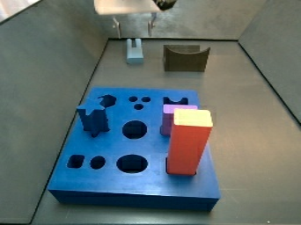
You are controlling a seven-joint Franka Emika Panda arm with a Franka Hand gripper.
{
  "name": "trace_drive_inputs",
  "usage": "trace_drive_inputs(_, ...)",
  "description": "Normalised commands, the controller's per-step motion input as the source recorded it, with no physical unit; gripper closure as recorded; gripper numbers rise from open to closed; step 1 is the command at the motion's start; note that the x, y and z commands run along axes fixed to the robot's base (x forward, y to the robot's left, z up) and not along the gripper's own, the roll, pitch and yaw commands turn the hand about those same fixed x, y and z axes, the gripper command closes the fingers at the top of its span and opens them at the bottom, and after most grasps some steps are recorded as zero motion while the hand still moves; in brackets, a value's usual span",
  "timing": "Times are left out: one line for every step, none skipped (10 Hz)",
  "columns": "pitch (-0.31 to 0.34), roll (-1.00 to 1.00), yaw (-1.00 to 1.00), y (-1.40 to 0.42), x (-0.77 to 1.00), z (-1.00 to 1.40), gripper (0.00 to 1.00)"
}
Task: Pick up the square-circle object. Move up. Rotate the square-circle object. Place the square-circle object on the fixture. Regrasp the square-circle object. Move to above the board. Insert the square-circle object.
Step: Rotate the square-circle object.
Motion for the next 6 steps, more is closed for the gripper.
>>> trace_drive_inputs(0.126,0.14,0.01,0.0,-0.02,0.81,0.0)
trace_drive_inputs(0.0,0.0,1.0,0.0,0.0,0.0,0.0)
trace_drive_inputs(0.0,0.0,1.0,0.0,0.0,-0.07,0.0)
trace_drive_inputs(0.002,0.0,1.0,0.0,-0.01,-0.22,0.0)
trace_drive_inputs(0.001,0.0,1.0,0.0,0.01,-0.22,0.0)
trace_drive_inputs(-0.001,0.0,1.0,0.0,0.03,-0.12,0.0)
